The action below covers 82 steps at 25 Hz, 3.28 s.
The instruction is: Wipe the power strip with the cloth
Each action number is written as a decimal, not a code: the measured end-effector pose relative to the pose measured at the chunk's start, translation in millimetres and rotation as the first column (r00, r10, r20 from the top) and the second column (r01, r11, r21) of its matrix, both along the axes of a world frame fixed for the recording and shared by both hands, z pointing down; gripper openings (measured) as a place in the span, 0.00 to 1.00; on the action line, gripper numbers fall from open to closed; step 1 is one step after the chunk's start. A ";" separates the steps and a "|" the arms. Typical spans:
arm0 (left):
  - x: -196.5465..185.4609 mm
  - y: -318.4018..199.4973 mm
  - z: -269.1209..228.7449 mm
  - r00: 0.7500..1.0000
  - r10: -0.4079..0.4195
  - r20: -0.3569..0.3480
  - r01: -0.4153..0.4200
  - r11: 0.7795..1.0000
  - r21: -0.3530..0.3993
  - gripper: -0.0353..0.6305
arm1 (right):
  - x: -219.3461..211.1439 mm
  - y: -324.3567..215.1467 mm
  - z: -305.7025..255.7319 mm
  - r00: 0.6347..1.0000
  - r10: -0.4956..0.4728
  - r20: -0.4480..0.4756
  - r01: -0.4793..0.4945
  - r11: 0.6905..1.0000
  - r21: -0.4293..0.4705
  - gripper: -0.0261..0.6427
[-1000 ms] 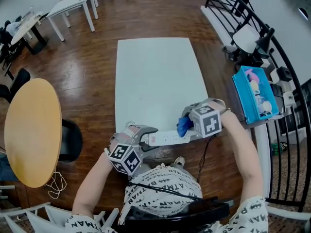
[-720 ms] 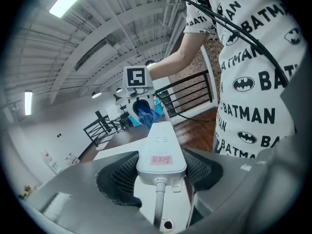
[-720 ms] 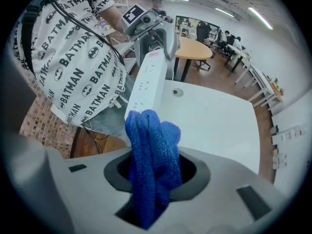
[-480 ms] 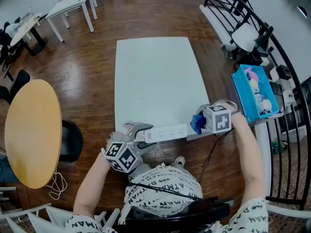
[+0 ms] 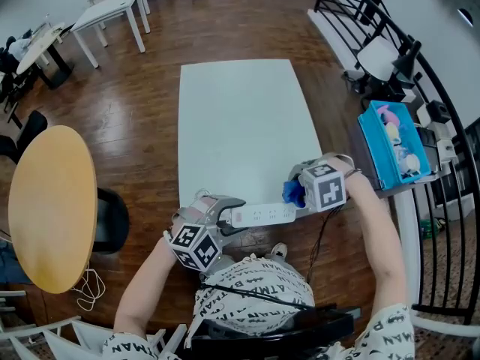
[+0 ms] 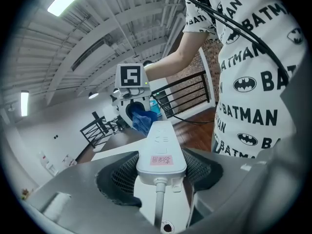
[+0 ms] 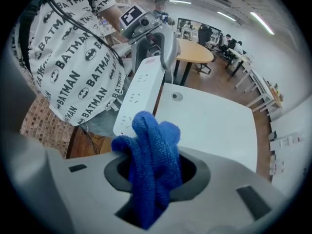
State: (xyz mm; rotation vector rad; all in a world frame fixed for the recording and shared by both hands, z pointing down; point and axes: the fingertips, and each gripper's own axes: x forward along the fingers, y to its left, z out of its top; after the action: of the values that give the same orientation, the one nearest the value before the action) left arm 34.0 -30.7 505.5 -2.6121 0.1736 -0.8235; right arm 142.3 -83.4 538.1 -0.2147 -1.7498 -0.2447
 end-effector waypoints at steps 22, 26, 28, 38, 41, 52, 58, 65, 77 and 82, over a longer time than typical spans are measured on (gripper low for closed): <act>8.6 -1.1 -0.2 0.998 -0.008 -0.059 0.005 0.999 -0.053 0.47 | -105.6 -5.3 -33.1 0.930 -0.010 0.368 0.035 0.998 -0.059 0.25; -9.1 -15.0 2.3 0.993 -0.080 -0.082 0.073 0.994 -0.085 0.47 | -92.1 -32.8 -43.9 0.891 0.103 0.443 -0.113 0.994 -0.005 0.25; -21.2 -24.2 2.7 0.985 -0.133 -0.107 0.121 0.986 -0.115 0.47 | -82.7 -49.5 -54.6 0.838 0.195 0.510 -0.228 0.974 0.002 0.25; -59.0 -61.6 13.6 0.937 -0.309 -0.161 0.269 0.936 -0.229 0.47 | 1.0 -96.0 -66.1 0.340 0.657 0.673 -0.767 0.607 -0.206 0.25; -56.9 -64.1 21.2 0.944 -0.297 -0.141 0.258 0.935 -0.242 0.47 | 6.3 -84.6 -61.0 0.225 0.693 0.685 -0.804 0.530 -0.272 0.25; -50.1 -76.4 32.0 0.933 -0.323 -0.155 0.274 0.922 -0.272 0.47 | -4.6 -54.6 -34.2 0.053 0.726 0.686 -0.854 0.389 -0.346 0.25; -63.7 -86.8 59.4 0.931 -0.346 -0.115 0.299 0.904 -0.305 0.47 | -2.1 -47.1 -16.2 -0.005 0.750 0.662 -0.867 0.326 -0.377 0.25; -73.7 -109.2 105.4 0.937 -0.345 -0.043 0.307 0.879 -0.366 0.47 | -5.6 -44.6 0.3 -0.035 0.772 0.635 -0.889 0.266 -0.373 0.25; -67.4 -154.5 153.1 0.962 -0.268 0.043 0.262 0.877 -0.403 0.47 | -9.9 -36.9 14.6 -0.081 0.789 0.609 -0.922 0.172 -0.347 0.25; -57.7 -161.5 164.9 0.974 -0.213 0.078 0.226 0.888 -0.401 0.47 | 2.4 -37.8 15.6 -0.118 0.785 0.608 -0.931 0.125 -0.342 0.25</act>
State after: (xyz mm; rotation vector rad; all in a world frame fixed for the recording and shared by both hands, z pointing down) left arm -23.7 -192.1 670.4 -3.0073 0.3256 -1.0796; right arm 144.7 -121.2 553.8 1.4972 -2.1640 0.6383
